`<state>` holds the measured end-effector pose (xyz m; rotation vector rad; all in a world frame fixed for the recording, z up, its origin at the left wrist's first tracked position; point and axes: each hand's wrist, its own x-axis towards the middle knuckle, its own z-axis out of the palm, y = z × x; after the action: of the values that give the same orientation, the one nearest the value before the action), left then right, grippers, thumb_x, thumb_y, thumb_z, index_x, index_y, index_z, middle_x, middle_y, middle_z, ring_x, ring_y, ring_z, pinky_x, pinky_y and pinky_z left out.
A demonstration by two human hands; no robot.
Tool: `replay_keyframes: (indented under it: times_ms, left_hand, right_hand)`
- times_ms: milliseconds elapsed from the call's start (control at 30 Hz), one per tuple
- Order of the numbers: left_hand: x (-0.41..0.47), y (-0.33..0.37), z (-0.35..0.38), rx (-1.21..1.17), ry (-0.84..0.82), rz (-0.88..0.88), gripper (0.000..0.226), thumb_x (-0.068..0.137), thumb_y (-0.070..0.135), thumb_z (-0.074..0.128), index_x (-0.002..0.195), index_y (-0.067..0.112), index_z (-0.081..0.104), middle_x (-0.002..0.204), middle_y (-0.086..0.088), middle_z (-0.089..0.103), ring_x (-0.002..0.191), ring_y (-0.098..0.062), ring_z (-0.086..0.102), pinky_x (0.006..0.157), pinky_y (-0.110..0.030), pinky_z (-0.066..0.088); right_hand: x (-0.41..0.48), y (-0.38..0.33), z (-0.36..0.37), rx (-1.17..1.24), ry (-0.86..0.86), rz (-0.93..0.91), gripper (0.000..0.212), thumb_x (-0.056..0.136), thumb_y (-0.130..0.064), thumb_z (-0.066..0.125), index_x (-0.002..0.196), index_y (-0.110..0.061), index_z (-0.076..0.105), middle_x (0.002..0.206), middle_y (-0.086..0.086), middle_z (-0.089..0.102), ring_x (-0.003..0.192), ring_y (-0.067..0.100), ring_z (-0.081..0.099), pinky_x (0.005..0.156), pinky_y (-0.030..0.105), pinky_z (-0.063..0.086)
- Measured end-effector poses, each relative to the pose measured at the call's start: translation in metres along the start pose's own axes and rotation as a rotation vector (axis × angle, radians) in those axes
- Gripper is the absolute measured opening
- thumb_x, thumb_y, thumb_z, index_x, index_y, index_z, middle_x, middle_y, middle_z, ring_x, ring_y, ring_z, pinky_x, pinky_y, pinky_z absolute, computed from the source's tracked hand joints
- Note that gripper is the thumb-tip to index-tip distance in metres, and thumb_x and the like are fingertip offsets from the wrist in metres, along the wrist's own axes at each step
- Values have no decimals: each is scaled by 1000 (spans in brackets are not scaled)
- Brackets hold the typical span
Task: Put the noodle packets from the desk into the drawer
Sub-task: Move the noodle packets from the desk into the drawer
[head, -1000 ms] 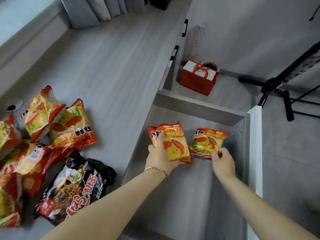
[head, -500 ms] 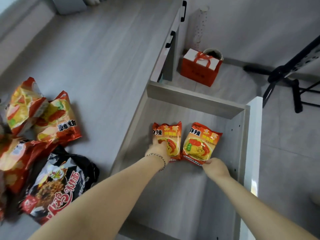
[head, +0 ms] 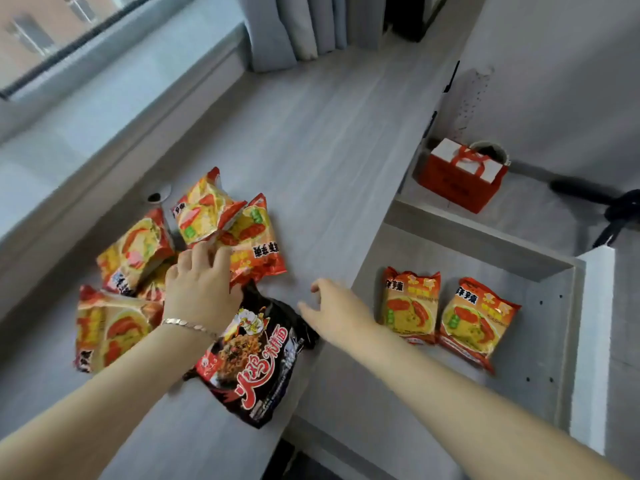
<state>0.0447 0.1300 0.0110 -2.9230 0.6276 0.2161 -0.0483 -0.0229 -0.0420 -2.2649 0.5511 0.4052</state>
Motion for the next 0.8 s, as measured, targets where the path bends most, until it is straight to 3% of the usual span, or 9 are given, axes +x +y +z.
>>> replay_keyframes:
  times_ms: [100, 200, 267, 367, 433, 533, 667, 733, 800]
  left_hand:
    - [3, -30, 11, 77, -132, -92, 65, 80, 50, 57, 130, 13, 37, 125, -12, 51, 114, -32, 51, 88, -42, 48]
    - [11, -47, 29, 101, -182, -140, 73, 82, 53, 53, 137, 13, 28, 123, -10, 54, 109, -30, 56, 81, -39, 51]
    - [16, -51, 37, 140, -205, -161, 63, 86, 50, 48, 135, 15, 33, 123, -9, 55, 107, -31, 57, 75, -38, 49]
    - [20, -47, 37, 254, -223, -59, 35, 92, 40, 43, 119, 19, 52, 116, -6, 57, 103, -28, 59, 74, -36, 47]
    - [18, -46, 34, 274, -208, 16, 30, 93, 38, 43, 112, 20, 58, 113, -3, 60, 104, -26, 59, 81, -37, 47]
    - [14, -44, 16, 192, -114, 85, 29, 92, 31, 41, 105, 17, 63, 110, -3, 63, 105, -23, 58, 80, -34, 46]
    - [7, -21, -29, 89, -21, 145, 31, 92, 34, 40, 96, 13, 63, 101, -5, 64, 97, -26, 60, 63, -30, 37]
    - [1, -5, -50, 15, -3, 179, 31, 92, 35, 38, 88, 14, 60, 86, -6, 59, 86, -29, 61, 59, -30, 35]
    - [-6, 18, -65, -97, -4, 238, 28, 92, 35, 38, 78, 17, 52, 75, -3, 49, 73, -27, 54, 58, -30, 37]
  right_hand:
    - [9, -29, 26, -251, -83, 25, 81, 73, -67, 55, 127, -7, 42, 129, 14, 53, 119, 32, 49, 92, 39, 43]
    - [18, -48, 38, -220, -137, 92, 91, 62, -75, 59, 122, -7, 45, 117, 10, 59, 112, 30, 56, 76, 35, 47]
    - [22, -49, 37, -118, -206, 125, 83, 60, -74, 62, 108, -8, 51, 96, 6, 61, 99, 27, 60, 60, 30, 41]
    - [21, -40, 33, 57, -327, 138, 64, 61, -68, 67, 97, -16, 52, 92, 5, 53, 86, 20, 54, 68, 27, 39]
    - [16, -34, 27, 182, -355, 131, 51, 63, -61, 71, 87, -18, 56, 87, -1, 58, 83, 17, 57, 70, 24, 43]
    - [8, -25, 0, 284, -286, 91, 35, 63, -53, 75, 72, -22, 59, 70, -8, 63, 67, 9, 61, 55, 15, 44]
    - [-7, -4, -46, 325, -54, 81, 36, 62, -50, 77, 77, -24, 58, 73, -6, 65, 62, 6, 60, 51, 20, 44]
    - [-16, 14, -64, 385, 74, 104, 31, 65, -46, 76, 76, -25, 56, 76, -2, 66, 66, 8, 62, 55, 20, 48]
    - [-26, 39, -79, 469, 188, 157, 32, 67, -46, 75, 81, -24, 56, 85, 3, 68, 76, 16, 65, 67, 30, 53]
